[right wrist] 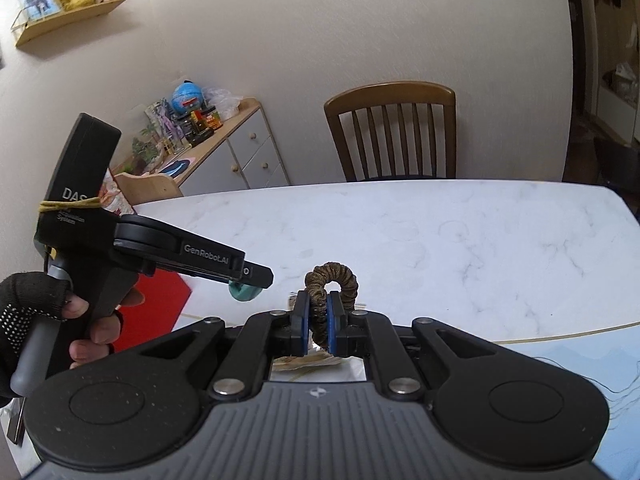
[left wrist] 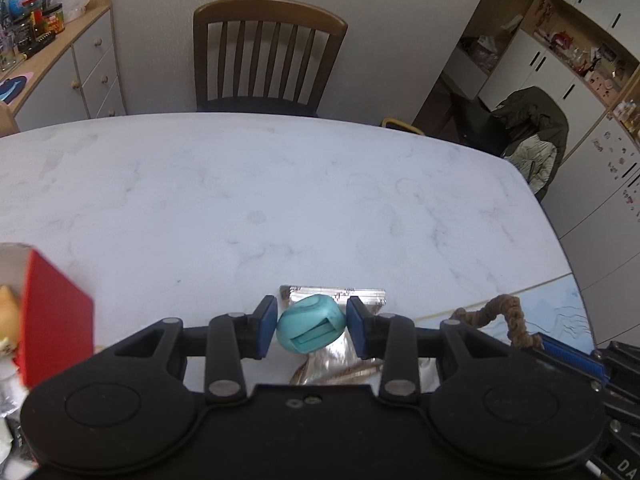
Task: Organize objects
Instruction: 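Carry the teal sharpener and brown bracelet over the cardboard box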
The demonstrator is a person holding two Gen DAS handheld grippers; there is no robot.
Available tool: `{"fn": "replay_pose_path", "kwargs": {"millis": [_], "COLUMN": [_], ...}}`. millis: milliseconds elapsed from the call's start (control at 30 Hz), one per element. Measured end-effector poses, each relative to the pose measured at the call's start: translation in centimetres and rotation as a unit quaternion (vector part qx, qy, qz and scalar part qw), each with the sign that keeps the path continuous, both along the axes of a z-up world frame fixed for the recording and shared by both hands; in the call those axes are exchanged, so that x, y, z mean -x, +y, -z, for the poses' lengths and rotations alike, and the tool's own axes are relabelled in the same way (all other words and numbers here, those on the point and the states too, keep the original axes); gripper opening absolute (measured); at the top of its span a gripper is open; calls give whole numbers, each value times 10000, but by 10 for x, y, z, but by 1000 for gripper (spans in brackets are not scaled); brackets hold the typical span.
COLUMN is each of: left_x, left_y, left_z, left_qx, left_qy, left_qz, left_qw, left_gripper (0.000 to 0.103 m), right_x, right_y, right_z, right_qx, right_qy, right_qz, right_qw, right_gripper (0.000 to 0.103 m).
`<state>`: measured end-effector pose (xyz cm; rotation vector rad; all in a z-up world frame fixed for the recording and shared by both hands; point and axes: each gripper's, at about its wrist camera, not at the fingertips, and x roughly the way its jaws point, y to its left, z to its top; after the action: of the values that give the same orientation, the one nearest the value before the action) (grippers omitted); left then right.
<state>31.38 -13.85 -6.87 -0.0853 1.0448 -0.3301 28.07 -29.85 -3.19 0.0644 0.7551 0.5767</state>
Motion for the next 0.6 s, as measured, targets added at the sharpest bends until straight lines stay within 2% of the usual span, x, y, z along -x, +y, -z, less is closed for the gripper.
{"fn": "replay_pose_path", "kwargs": {"millis": [333, 600], "left_x": [42, 66], "left_y": [47, 104], "left_z": [-36, -60], "left_qx": [112, 77], "left_qy": [-322, -508], "left_qz": [197, 240], "left_qw": [9992, 9984], "left_gripper": [36, 36], "right_x": [51, 91], "right_y": [44, 94], "right_z": [-36, -62], "right_qx": [546, 673], "right_qy": [-205, -475], "right_qz": [-168, -371], "right_qw": [9982, 9959], "right_gripper": [8, 8]}}
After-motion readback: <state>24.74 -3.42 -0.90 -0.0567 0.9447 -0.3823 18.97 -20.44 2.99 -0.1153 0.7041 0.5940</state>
